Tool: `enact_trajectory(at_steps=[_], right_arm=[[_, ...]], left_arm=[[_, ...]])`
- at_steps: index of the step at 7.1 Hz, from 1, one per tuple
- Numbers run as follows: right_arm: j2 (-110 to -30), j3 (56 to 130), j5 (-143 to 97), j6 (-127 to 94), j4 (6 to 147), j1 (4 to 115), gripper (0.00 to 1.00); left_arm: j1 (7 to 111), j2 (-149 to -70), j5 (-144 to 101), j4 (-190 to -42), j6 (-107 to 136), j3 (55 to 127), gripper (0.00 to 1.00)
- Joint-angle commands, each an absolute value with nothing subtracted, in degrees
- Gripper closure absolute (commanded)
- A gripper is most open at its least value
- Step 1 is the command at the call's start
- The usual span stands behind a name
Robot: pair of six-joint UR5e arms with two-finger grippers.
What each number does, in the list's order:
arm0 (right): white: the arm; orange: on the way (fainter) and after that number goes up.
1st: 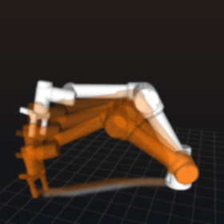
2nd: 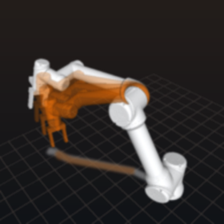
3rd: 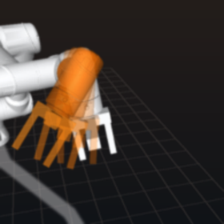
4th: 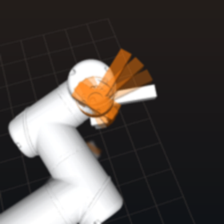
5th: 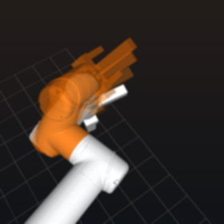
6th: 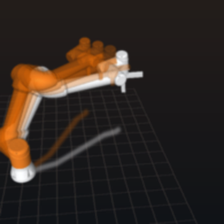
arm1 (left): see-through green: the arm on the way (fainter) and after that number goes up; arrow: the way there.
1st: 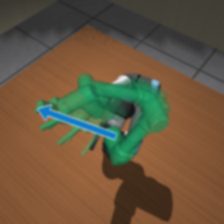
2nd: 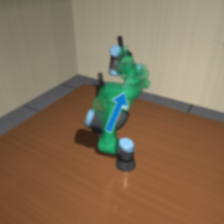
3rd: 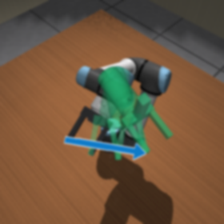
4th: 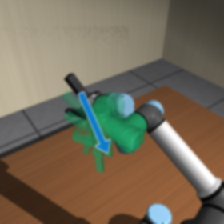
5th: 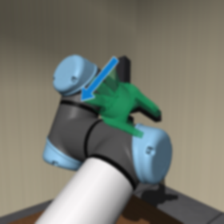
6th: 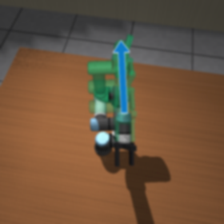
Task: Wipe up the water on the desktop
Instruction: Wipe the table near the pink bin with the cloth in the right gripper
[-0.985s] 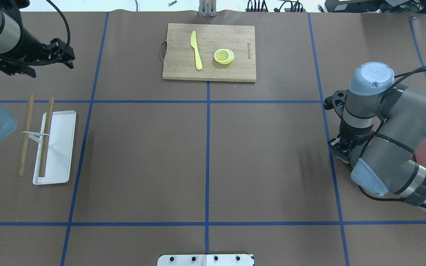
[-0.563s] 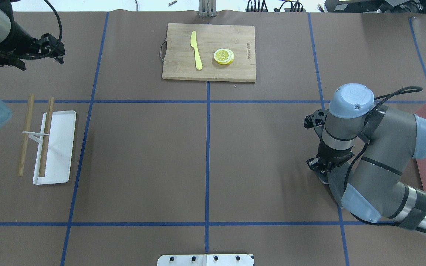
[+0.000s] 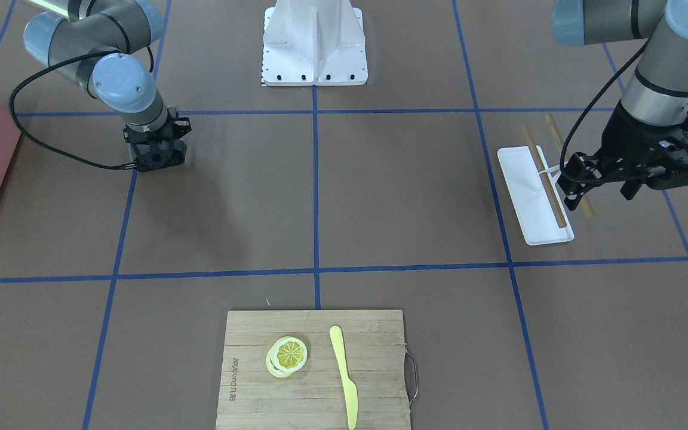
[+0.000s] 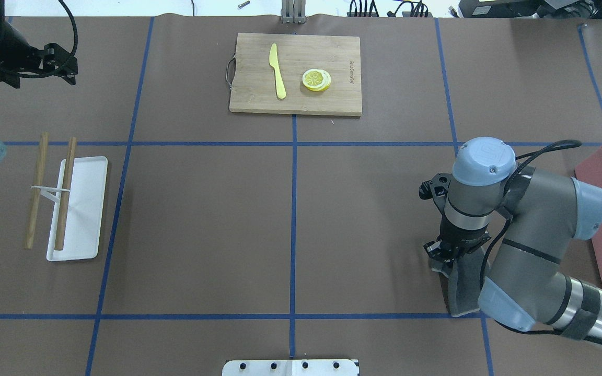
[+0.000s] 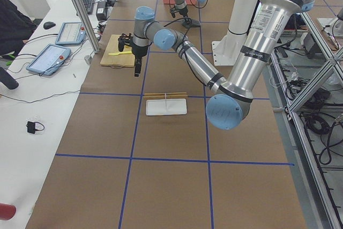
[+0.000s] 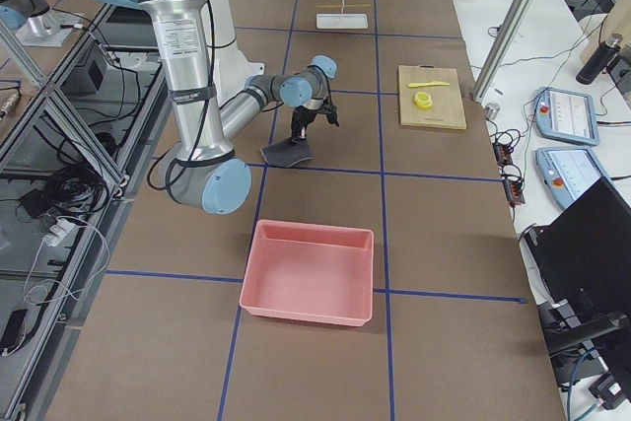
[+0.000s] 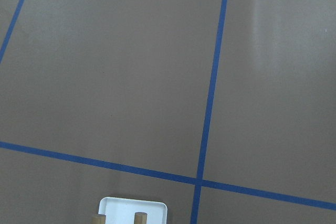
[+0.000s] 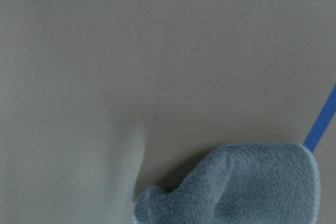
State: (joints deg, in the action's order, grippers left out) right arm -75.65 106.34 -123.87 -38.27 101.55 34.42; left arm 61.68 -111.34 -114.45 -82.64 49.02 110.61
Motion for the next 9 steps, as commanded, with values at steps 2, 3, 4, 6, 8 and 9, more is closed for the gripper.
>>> enact_trajectory(at_steps=[2,3,4,6,8,9], right_arm=[[-74.6,98.9,-124.4,-24.0,101.5,43.9,1.0],[-72.9,95.9,-124.4,-21.3,101.5,46.1,1.0],[-70.7,92.7,-124.3,-18.8,101.5,48.6,1.0],[-66.6,89.2,-124.4,-16.8,101.5,51.5,1.0],[-65.6,89.1,-125.2,-17.6,98.7,51.0,1.0],[-66.1,89.5,-125.5,-17.9,98.7,49.6,1.0]], left_arm=[[63.0,-109.2,-114.4,-82.5,45.6,110.7,0.02],[63.2,-109.2,-114.4,-82.5,45.6,110.7,0.02],[63.5,-109.2,-114.4,-82.5,45.5,111.0,0.02],[66.6,-107.2,-114.5,-82.5,43.6,111.2,0.02],[73.0,-100.0,-115.2,-83.1,25.2,110.7,0.02],[73.7,-98.0,-115.0,-83.1,20.7,108.8,0.02]])
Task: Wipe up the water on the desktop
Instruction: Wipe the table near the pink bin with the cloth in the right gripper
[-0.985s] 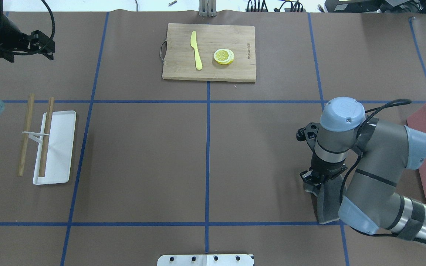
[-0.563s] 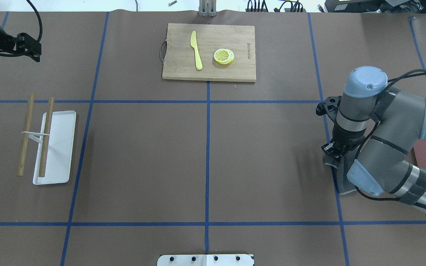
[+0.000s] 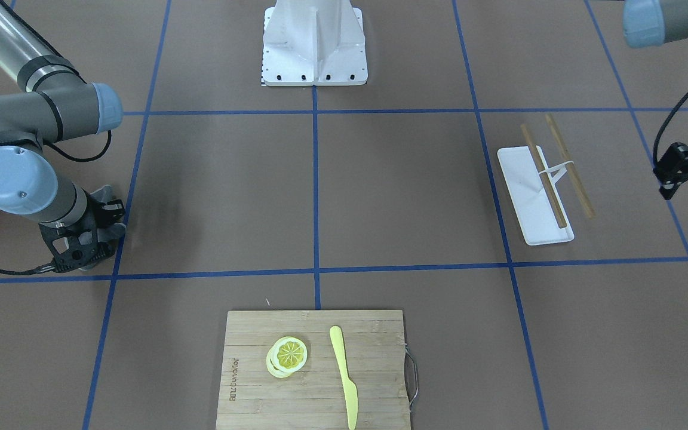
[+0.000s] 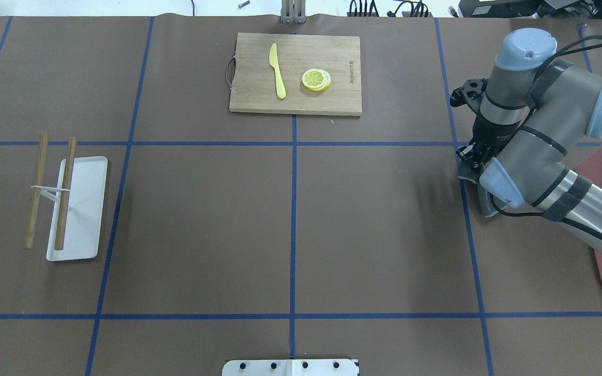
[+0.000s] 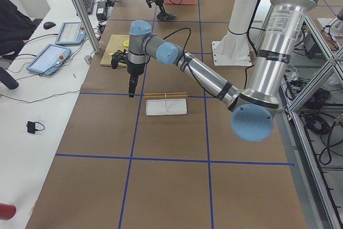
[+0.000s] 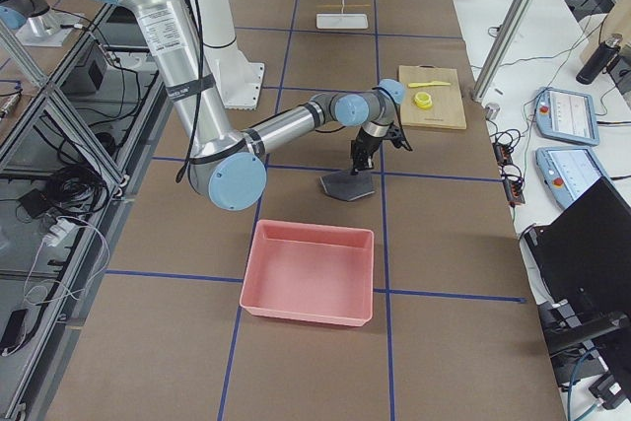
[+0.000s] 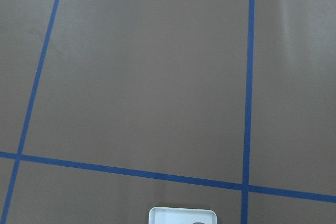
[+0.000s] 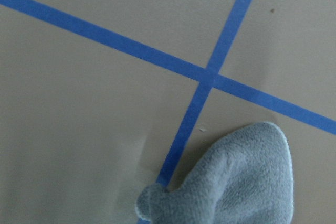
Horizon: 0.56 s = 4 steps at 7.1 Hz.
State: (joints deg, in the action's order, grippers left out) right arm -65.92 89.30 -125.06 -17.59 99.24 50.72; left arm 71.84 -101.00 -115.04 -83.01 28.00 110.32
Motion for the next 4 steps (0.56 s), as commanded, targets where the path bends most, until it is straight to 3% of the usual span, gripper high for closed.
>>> enact_trajectory(at_steps=[1,4], right_arm=[[-66.7,90.0,-126.4,-19.1,98.7,47.1,1.0],[-74.6,102.0,-130.8,-27.2,98.7,41.9,1.0]], left_arm=[[74.5,-98.0,-115.0,-83.8,20.5,108.5,0.02],[75.1,-95.4,-114.9,-83.8,20.2,108.3,0.02]])
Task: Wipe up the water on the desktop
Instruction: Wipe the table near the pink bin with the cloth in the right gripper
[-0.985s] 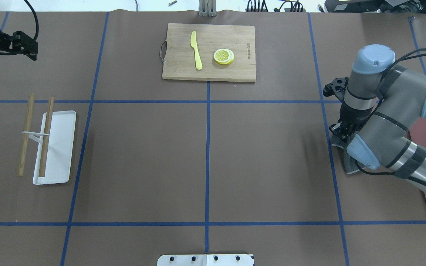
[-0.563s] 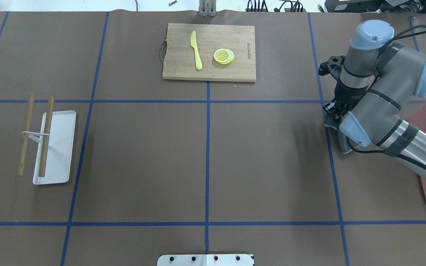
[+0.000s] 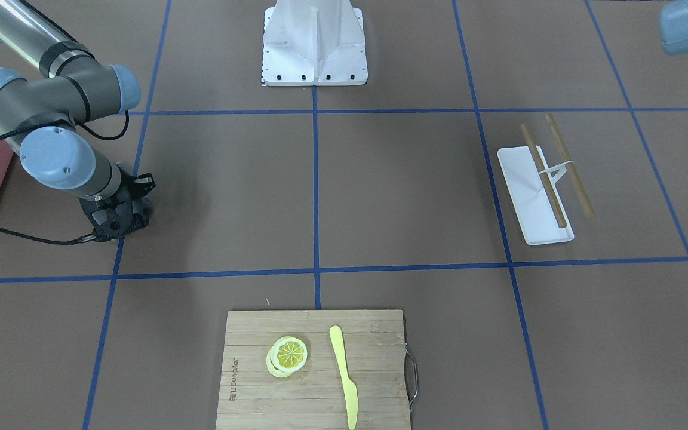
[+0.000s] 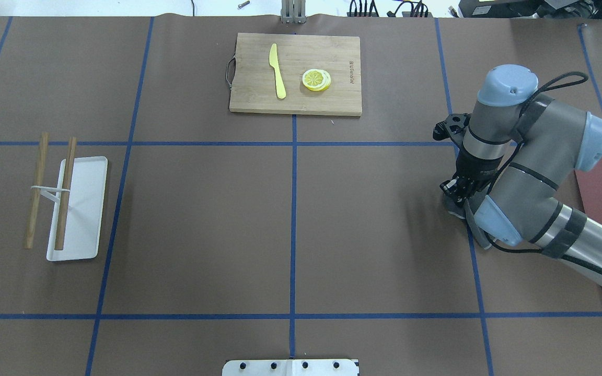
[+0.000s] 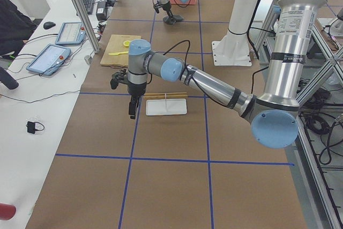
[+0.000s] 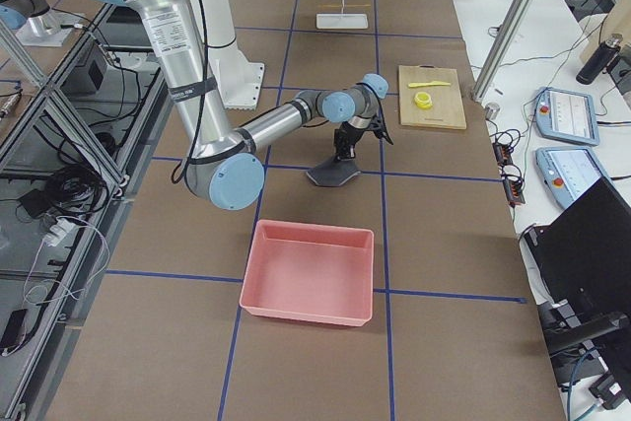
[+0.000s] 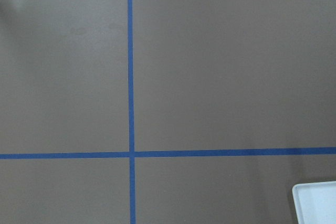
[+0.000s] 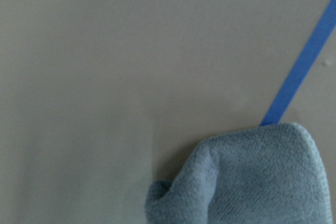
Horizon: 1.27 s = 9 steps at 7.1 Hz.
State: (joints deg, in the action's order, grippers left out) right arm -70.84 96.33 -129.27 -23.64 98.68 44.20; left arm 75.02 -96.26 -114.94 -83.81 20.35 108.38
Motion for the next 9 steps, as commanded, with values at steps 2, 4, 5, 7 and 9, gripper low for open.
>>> enact_trajectory(at_steps=[2,4,5,7,9], right_arm=[[-80.4,109.7,-131.2,-33.3,98.6,36.6,1.0],[-83.7,112.6,-130.8,-34.4,98.6,33.5,1.0],[-83.8,112.2,-130.0,-33.8,98.5,33.6,1.0],[-83.8,107.9,-128.1,-26.3,98.6,38.2,1.0],[-82.4,101.5,-128.2,-17.7,98.6,44.7,1.0]], left_arm=[[75.3,-95.3,-114.6,-83.8,18.6,108.3,0.02],[77.4,-93.0,-115.0,-83.5,9.7,107.6,0.02],[78.1,-91.5,-115.2,-83.8,5.0,107.0,0.02],[78.1,-90.9,-115.2,-83.9,4.9,106.9,0.02],[78.1,-90.9,-115.3,-83.9,4.9,107.0,0.02]])
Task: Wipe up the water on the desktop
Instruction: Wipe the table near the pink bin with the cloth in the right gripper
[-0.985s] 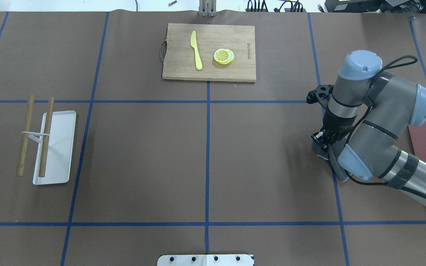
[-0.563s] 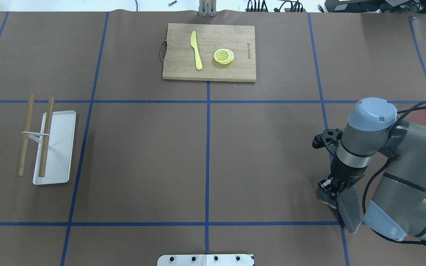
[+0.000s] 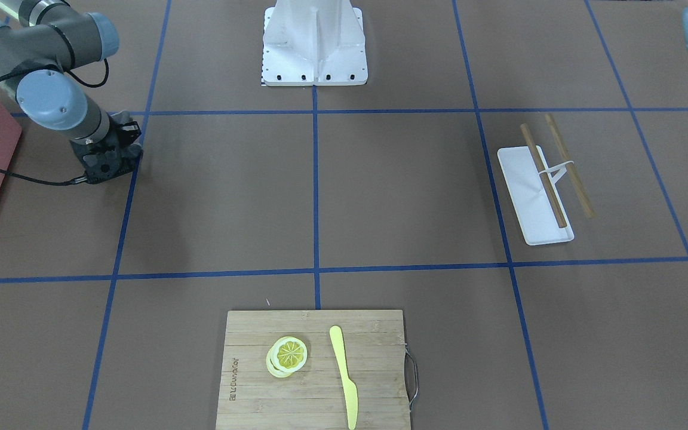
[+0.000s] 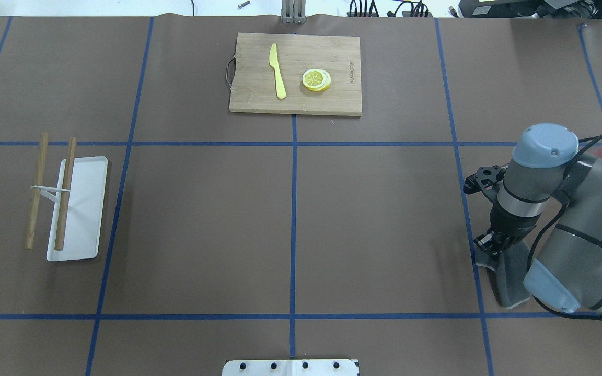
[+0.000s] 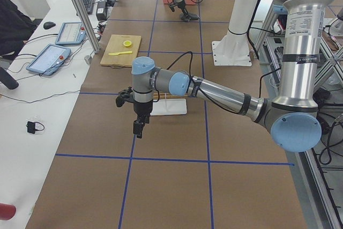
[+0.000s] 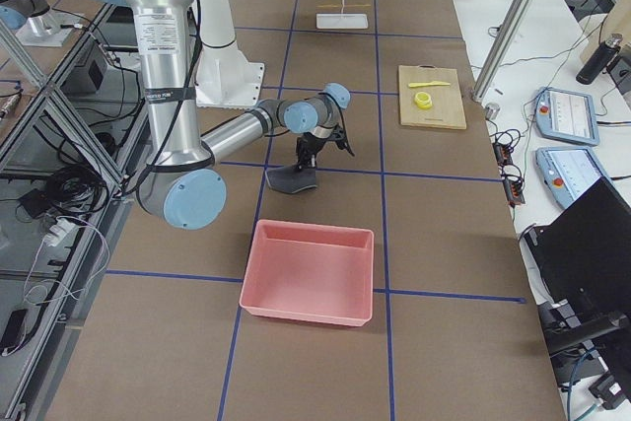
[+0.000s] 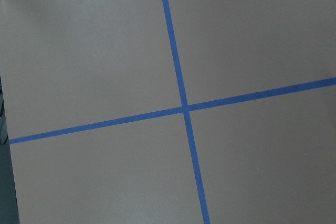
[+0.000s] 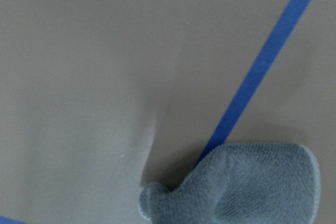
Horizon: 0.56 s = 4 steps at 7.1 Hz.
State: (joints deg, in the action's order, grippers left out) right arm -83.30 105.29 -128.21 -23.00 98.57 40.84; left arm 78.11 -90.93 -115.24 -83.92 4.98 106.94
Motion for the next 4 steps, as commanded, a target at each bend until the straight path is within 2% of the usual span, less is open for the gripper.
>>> enact_trajectory(at_steps=[1,4], right_arm=[[-80.4,98.6,-128.5,-15.3,98.6,47.4,1.0],[-71.7,89.0,-128.6,-12.1,98.5,53.2,1.0]], left_arm=[[78.1,-90.9,-115.2,-83.9,5.0,107.1,0.02],[78.1,-90.9,-115.3,-83.9,5.4,107.3,0.02]])
